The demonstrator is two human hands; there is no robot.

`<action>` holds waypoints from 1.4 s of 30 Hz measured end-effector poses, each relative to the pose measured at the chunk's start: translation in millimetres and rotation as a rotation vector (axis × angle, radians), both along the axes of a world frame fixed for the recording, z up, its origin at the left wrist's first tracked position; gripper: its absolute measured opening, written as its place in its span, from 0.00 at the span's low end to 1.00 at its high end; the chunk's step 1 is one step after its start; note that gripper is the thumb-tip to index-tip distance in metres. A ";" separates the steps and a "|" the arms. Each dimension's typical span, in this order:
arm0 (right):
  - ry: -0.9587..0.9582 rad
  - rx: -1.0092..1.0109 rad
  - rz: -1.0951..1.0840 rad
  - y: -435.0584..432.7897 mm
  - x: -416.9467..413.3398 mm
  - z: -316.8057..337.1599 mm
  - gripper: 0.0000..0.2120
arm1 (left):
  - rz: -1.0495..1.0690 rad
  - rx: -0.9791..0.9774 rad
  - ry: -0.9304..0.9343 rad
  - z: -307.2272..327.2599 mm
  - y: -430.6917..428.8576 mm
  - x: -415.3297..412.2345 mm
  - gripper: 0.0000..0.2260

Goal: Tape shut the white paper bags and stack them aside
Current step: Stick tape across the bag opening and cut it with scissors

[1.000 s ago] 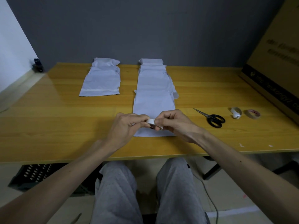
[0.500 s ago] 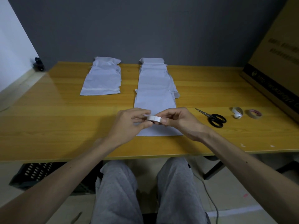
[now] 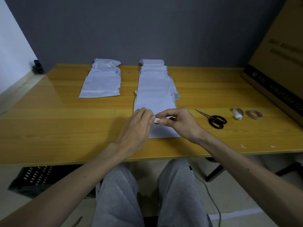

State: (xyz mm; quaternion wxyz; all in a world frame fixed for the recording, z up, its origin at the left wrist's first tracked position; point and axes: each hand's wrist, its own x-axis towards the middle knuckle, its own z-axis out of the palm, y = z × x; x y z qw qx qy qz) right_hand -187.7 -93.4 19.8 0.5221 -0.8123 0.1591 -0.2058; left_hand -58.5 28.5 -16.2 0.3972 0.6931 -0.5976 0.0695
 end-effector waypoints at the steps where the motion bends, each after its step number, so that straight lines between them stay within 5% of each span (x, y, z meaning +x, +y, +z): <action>1: 0.000 -0.003 -0.006 -0.1 -0.5 -0.7 0.07 | -0.004 -0.009 -0.024 -0.9 -0.8 0.0 0.13; 7: -0.020 -0.035 -0.006 1.2 1.3 1.5 0.06 | -0.011 -0.041 -0.065 -3.9 -5.2 2.7 0.11; 24: -0.024 -0.020 -0.061 0.6 1.0 0.0 0.06 | -0.007 -0.060 0.213 -0.6 2.4 7.4 0.09; 28: -0.037 -0.010 -0.047 1.7 0.5 1.5 0.06 | 0.002 0.016 0.180 -2.9 0.9 2.3 0.09; 33: -0.028 -0.031 -0.046 3.4 2.1 2.1 0.06 | 0.086 -0.027 -0.106 -0.3 -2.4 -1.3 0.11; 42: -0.036 -0.053 -0.047 2.2 1.2 2.2 0.05 | 0.001 -0.031 -0.179 -5.6 -10.8 3.9 0.12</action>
